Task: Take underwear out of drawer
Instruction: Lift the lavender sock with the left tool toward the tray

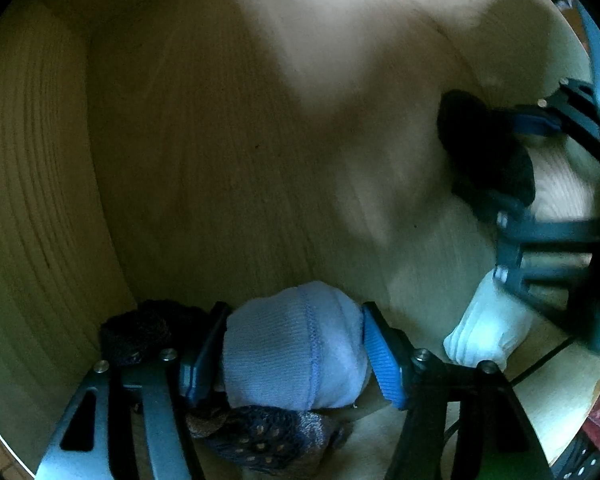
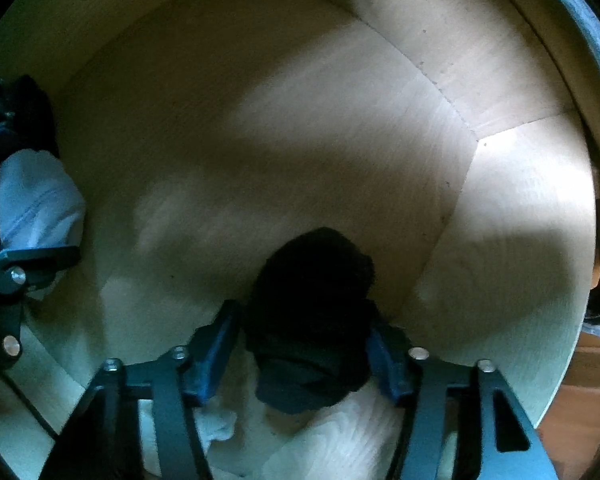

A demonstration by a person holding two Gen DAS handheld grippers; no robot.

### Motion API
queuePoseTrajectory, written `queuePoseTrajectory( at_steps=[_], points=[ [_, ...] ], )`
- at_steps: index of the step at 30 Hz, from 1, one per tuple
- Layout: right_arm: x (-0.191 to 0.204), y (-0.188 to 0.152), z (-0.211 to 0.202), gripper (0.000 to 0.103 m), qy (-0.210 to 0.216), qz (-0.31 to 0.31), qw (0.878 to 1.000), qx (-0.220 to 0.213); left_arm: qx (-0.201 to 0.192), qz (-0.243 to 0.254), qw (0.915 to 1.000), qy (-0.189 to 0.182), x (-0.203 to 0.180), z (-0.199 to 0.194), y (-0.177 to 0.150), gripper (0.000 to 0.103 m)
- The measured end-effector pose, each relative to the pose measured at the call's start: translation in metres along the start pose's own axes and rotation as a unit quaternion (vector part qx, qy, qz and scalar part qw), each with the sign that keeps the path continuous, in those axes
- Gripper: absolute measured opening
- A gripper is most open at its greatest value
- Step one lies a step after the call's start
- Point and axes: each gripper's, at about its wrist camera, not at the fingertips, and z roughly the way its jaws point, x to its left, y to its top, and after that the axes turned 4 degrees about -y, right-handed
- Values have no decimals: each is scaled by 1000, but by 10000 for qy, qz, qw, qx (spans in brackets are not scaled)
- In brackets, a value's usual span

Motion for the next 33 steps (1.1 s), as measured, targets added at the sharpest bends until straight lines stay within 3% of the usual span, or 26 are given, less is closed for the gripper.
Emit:
queuePoseTrajectory(
  at_steps=[2, 16, 33],
  points=[
    [-4, 0, 0, 50, 46, 136, 9999, -45, -51, 27, 10000, -4, -3, -2, 0, 65],
    [-1, 0, 1, 51, 70, 154, 9999, -30, -465, -19, 9981, -411, 14, -21, -16, 62],
    [-4, 1, 1, 51, 64, 139, 9999, -33, -1139, -3, 9930, -309, 23, -68, -45, 62]
  ],
)
